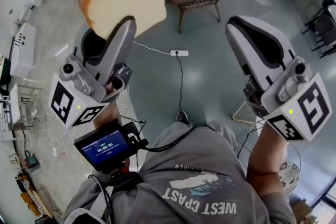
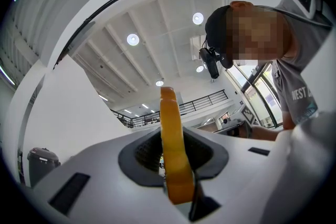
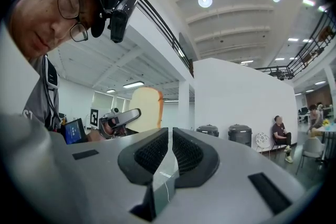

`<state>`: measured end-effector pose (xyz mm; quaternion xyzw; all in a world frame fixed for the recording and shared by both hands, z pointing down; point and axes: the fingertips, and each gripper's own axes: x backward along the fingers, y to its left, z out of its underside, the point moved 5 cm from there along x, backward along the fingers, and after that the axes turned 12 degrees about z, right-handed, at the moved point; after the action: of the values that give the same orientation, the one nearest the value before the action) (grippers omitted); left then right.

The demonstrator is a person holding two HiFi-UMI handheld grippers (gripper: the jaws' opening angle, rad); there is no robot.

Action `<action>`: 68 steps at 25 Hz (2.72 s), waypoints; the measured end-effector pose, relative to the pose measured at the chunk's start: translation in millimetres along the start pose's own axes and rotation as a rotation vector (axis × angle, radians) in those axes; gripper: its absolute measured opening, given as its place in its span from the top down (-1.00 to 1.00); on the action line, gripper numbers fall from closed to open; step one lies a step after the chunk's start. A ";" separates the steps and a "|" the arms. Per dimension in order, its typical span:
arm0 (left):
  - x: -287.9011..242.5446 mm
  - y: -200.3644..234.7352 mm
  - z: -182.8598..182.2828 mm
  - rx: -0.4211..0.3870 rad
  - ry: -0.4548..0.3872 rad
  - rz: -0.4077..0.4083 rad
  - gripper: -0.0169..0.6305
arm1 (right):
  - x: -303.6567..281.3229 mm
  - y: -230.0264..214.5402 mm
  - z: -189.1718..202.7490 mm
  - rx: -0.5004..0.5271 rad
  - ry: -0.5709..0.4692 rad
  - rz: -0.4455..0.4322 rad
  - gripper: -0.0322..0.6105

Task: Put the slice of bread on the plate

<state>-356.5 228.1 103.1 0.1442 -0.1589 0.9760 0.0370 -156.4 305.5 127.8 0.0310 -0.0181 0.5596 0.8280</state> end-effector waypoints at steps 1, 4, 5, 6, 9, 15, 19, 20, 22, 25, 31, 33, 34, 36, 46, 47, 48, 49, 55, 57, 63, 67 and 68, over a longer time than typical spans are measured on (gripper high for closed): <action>2.1 6.2 2.7 0.004 -0.002 -0.001 0.65 | -7.0 0.1 1.5 0.001 0.005 -0.002 0.87; 6.8 19.5 9.7 0.014 -0.002 -0.006 0.65 | -23.1 -1.5 5.1 0.001 0.020 -0.008 0.87; 8.1 20.4 11.2 0.015 -0.001 -0.008 0.65 | -24.9 -2.1 5.8 0.000 0.021 -0.009 0.87; 9.1 20.2 12.3 0.015 0.001 -0.011 0.65 | -25.3 -2.7 6.2 -0.001 0.021 -0.009 0.87; 9.1 17.7 12.6 0.018 0.009 -0.025 0.65 | -23.7 -5.9 4.5 -0.002 0.017 -0.016 0.87; -22.4 47.9 35.9 0.007 0.036 -0.057 0.65 | -54.3 -54.7 10.0 -0.007 0.004 -0.061 0.87; -51.4 72.4 46.5 0.005 0.043 -0.076 0.65 | -75.0 -89.2 7.4 -0.008 0.011 -0.092 0.87; -57.1 73.5 46.1 0.005 0.047 -0.079 0.65 | -75.7 -94.2 4.6 -0.008 0.011 -0.097 0.87; -66.8 74.8 46.7 0.005 0.055 -0.085 0.65 | -76.9 -104.0 0.7 -0.009 0.009 -0.106 0.87; -95.8 86.1 63.3 -0.002 0.068 -0.099 0.65 | -83.5 -142.1 5.1 -0.014 -0.004 -0.118 0.87; -144.1 103.6 83.9 -0.015 0.089 -0.107 0.65 | -88.1 -201.7 4.9 -0.025 -0.035 -0.124 0.87; -148.3 101.1 77.9 -0.022 0.089 -0.105 0.65 | -83.6 -201.7 -2.6 -0.023 -0.044 -0.128 0.87; -151.8 99.3 75.8 -0.023 0.088 -0.104 0.65 | -81.0 -203.4 -5.5 -0.022 -0.045 -0.129 0.87; -162.9 98.5 76.4 -0.019 0.088 -0.101 0.65 | -78.8 -213.9 -8.7 -0.023 -0.045 -0.128 0.87; -152.9 158.5 152.6 0.027 0.084 -0.070 0.65 | -147.0 -239.2 52.9 -0.033 -0.009 -0.092 0.87; -151.3 164.0 156.5 0.019 0.072 -0.058 0.65 | -152.4 -237.7 55.5 -0.018 -0.013 -0.089 0.87; -149.9 172.6 160.7 0.016 0.061 -0.050 0.65 | -161.2 -239.0 57.4 -0.004 -0.012 -0.085 0.87; -148.7 183.8 164.1 0.021 0.056 -0.048 0.65 | -172.5 -242.3 57.6 0.003 -0.007 -0.080 0.87; -137.9 255.4 174.3 0.048 0.061 -0.041 0.65 | -237.8 -257.8 50.5 0.013 0.025 -0.053 0.87; -130.9 269.1 178.6 0.060 0.055 -0.043 0.65 | -250.3 -258.9 52.5 0.014 0.040 -0.042 0.87; -126.3 298.8 178.8 0.068 0.010 -0.021 0.65 | -276.6 -252.0 42.2 0.024 0.047 -0.024 0.87; -129.2 317.9 190.1 0.093 0.004 -0.009 0.65 | -297.6 -257.5 42.3 0.026 0.064 -0.022 0.87; -128.6 319.8 193.3 0.098 0.006 -0.008 0.65 | -300.3 -258.4 43.5 0.025 0.064 -0.021 0.87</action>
<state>-219.2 -140.1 145.1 0.1434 -0.1105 0.9829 0.0344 -28.4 -71.6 143.7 0.0233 0.0157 0.5520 0.8334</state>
